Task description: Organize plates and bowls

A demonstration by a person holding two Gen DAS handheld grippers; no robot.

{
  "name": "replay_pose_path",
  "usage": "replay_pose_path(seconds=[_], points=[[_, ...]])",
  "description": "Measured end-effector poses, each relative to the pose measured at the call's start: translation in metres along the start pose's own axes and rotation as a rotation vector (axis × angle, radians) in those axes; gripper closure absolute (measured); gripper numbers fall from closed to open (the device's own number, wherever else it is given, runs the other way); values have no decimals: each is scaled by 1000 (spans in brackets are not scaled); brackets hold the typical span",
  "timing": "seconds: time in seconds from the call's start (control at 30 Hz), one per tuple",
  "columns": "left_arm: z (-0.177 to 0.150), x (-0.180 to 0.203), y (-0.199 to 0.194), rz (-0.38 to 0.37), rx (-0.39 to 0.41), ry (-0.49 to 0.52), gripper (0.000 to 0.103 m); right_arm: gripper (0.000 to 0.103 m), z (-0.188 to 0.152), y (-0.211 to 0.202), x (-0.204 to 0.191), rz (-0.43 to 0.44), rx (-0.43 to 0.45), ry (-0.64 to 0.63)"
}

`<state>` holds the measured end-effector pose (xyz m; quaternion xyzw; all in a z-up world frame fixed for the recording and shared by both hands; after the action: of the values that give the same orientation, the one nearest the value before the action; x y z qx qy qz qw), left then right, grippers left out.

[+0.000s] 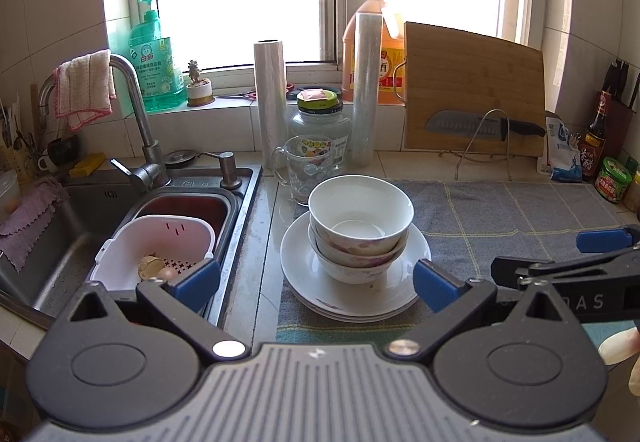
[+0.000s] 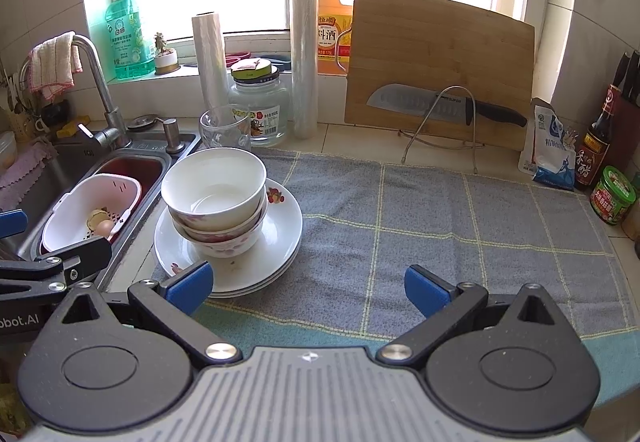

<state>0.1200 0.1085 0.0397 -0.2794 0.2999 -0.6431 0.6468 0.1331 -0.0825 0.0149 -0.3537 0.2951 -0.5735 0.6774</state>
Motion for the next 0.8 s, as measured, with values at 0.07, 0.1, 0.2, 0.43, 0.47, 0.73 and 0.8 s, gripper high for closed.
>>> replay_pose_path(seconds=[0.07,0.1,0.2,0.43,0.47,0.73,0.8], points=[[0,0,0,0,0,0,1,0,0,0,0,-2,1,-1],[0,0,0,1,0,0,1,0,0,0,0,-3,1,-1],[0,0,0,0,0,1,1,0,0,0,-1,-4,1,-1],[0,0,1,0,1,1,1,0,1,-1,0,-7,3,-2],[0,1,1,0,1,0,1,0,1,-1,0,-7,3,-2],[1,1,1,-1,1,0,1,0,1,-1,1,-8,5,-2],[1,1,1,-1,1,1,1,0,1,-1,1,-8,5,-2]])
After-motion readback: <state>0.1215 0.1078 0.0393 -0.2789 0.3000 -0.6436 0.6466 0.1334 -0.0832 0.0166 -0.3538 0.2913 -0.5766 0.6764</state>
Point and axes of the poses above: each gripper's, at about its wrist camera, not at the fingertips, and y roughly the way its jaws point, x to its right, z to its top, the point moved 4 cm from there along y, roughly the way its jaws point, and after that the axes turned 12 degrees about -x, right-handed, at the moved point
